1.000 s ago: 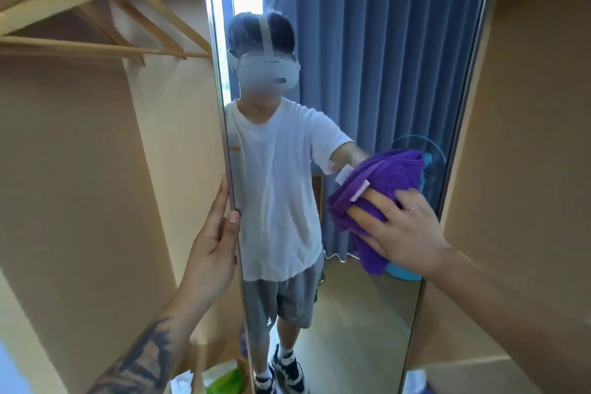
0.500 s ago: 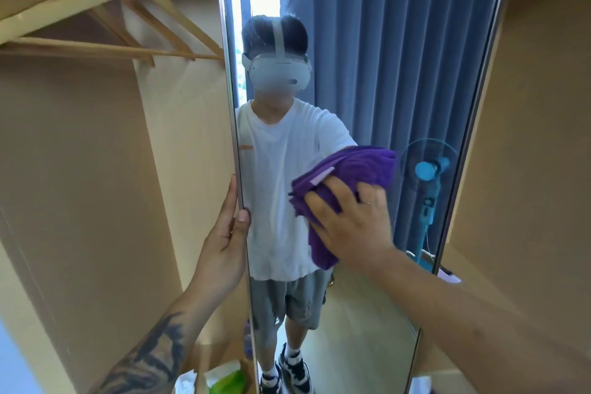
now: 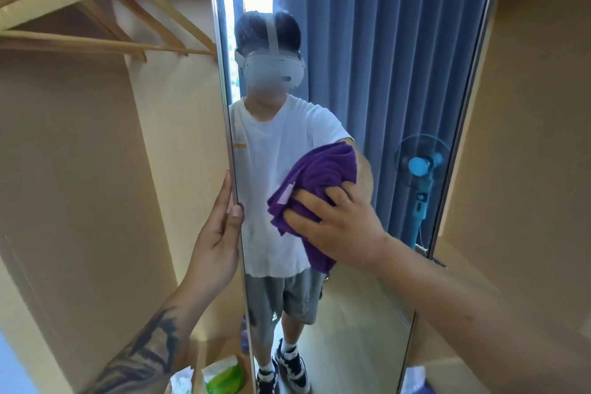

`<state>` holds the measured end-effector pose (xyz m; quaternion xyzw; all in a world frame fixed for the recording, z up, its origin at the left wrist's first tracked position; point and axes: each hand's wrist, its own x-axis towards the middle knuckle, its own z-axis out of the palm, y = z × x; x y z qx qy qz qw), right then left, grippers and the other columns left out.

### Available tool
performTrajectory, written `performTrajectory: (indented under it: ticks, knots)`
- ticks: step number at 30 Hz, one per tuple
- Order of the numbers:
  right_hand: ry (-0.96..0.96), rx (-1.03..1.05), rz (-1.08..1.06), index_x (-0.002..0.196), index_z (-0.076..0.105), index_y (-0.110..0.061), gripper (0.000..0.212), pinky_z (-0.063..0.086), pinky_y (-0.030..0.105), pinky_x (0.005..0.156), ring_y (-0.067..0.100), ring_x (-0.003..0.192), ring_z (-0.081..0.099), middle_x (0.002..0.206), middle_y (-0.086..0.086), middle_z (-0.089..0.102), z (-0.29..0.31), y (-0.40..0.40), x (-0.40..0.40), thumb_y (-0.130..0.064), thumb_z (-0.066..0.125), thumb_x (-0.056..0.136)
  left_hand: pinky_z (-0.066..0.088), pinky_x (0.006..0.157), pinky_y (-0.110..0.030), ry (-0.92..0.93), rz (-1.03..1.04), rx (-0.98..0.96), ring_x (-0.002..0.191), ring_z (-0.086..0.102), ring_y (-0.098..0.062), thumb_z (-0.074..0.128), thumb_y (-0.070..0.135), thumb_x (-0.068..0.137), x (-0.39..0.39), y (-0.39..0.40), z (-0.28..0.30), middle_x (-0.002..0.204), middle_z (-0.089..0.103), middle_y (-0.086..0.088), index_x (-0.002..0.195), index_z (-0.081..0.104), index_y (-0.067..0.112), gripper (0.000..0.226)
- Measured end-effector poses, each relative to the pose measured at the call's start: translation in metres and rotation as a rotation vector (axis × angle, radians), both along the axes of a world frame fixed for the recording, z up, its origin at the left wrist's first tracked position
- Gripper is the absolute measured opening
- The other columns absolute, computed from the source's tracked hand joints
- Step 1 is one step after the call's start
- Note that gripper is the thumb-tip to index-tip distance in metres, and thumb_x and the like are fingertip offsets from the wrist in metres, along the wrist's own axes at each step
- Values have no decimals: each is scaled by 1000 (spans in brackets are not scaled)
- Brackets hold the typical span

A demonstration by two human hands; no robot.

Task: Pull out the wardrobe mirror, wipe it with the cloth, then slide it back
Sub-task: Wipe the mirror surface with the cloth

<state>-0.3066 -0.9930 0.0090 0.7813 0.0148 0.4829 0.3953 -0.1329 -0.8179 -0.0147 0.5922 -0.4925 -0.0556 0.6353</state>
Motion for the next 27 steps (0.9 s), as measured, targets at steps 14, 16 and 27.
performTrajectory:
  ticks: [14,16,27]
  knots:
    - [-26,142,-293,123,65,-13,35,40,48,81,34,108,51,125,21,52,-9,-72,-122,-29,61,93,32,113,-77,21,63,-33,146,35,-48,38,76,100,2,-9,-14,157,35,-27,157,22,65,61]
    - [-89,186,-264,121,67,-11,34,38,48,80,35,106,48,122,22,50,-8,-54,-101,-27,62,91,35,112,-74,13,90,-27,142,38,-50,37,77,100,0,-7,-13,156,40,-25,156,22,66,59]
    - [116,297,-14,134,63,-23,54,45,49,89,35,109,56,144,4,53,-24,64,39,-41,63,83,54,109,-43,198,-46,-6,135,62,-20,42,36,113,-3,10,-14,149,62,6,135,49,68,40]
